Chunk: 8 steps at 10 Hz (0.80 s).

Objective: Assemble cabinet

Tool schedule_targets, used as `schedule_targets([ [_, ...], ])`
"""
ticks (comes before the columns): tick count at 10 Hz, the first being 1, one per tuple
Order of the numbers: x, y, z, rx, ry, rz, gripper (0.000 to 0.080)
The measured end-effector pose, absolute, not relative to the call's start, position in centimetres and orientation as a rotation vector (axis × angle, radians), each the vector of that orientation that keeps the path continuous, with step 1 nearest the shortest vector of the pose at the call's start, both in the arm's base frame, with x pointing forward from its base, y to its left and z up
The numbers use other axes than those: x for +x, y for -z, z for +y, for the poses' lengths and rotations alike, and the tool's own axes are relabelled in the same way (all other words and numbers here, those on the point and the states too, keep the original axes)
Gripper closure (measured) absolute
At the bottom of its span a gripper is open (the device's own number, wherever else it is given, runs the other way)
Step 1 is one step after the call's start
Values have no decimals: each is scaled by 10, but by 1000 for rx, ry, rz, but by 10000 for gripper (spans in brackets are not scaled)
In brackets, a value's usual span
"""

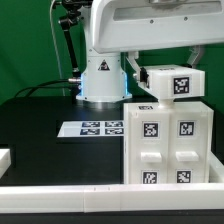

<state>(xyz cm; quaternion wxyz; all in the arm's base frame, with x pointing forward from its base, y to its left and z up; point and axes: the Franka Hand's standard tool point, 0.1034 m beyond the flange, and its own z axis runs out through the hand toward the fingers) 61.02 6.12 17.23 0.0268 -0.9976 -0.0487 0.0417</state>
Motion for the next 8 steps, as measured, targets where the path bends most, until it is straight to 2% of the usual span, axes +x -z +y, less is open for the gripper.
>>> schedule_targets([
  [8, 621, -173, 62, -3082, -95, -173, 236],
])
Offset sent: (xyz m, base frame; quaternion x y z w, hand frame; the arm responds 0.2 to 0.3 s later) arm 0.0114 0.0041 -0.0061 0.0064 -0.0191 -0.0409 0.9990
